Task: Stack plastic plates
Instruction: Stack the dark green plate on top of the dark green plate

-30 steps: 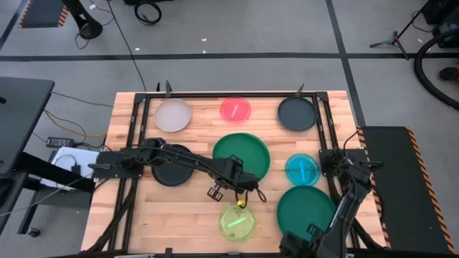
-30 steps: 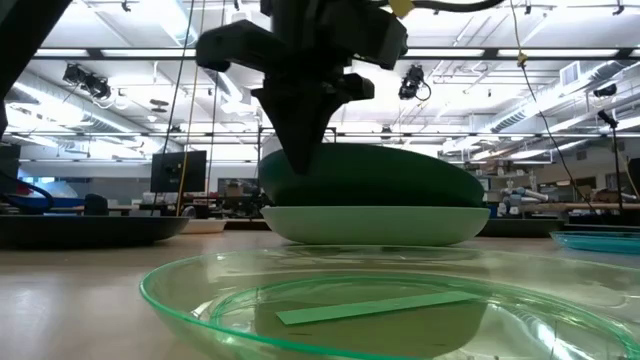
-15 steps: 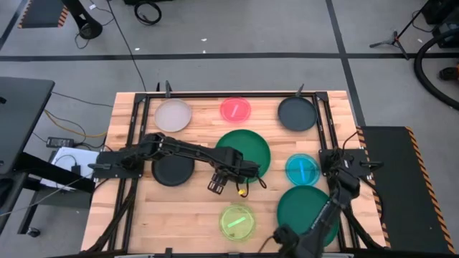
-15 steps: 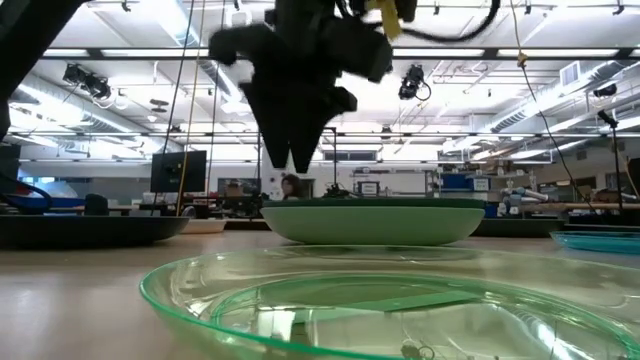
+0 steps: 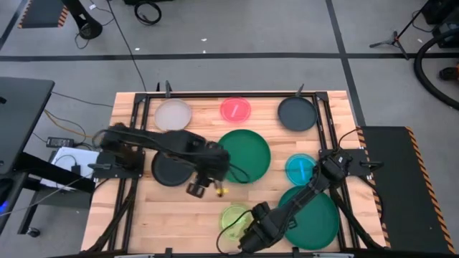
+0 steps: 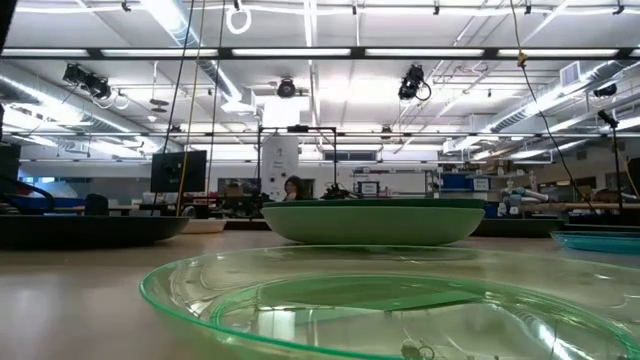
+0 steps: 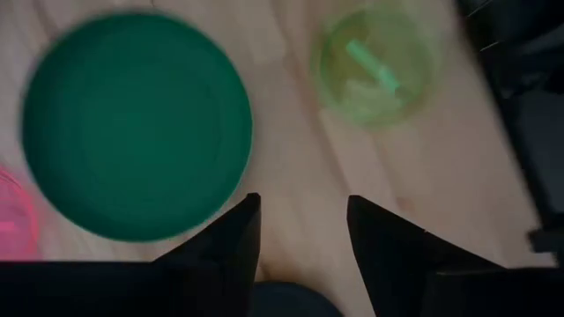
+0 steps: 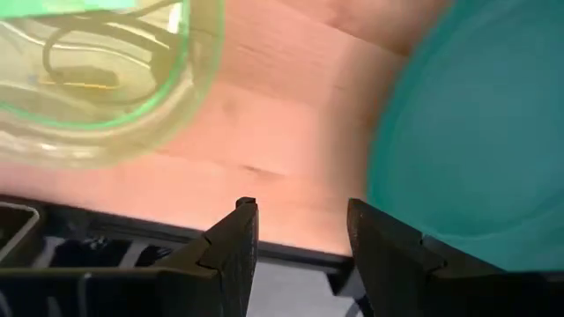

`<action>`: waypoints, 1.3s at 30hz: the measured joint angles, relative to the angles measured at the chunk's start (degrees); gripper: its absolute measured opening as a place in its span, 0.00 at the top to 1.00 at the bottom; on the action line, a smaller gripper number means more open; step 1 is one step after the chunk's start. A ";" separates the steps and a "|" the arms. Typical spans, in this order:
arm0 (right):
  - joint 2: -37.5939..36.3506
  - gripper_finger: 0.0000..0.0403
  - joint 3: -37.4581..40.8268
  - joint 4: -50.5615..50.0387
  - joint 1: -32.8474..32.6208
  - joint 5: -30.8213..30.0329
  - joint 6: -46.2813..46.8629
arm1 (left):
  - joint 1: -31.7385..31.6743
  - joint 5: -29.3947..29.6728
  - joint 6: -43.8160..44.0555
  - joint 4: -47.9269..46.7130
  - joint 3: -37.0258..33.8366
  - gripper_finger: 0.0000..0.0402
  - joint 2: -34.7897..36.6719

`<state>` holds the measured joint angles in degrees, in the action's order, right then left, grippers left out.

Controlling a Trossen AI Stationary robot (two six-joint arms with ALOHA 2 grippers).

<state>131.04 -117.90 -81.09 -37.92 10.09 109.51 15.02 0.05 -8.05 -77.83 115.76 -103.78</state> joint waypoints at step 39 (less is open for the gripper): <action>-8.37 0.88 26.66 16.44 -5.35 -4.65 -6.68 | 6.12 8.34 8.43 -2.92 -0.06 0.56 30.19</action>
<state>122.67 -91.24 -64.65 -43.27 5.44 102.83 21.14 8.38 0.38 -80.75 115.70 -73.59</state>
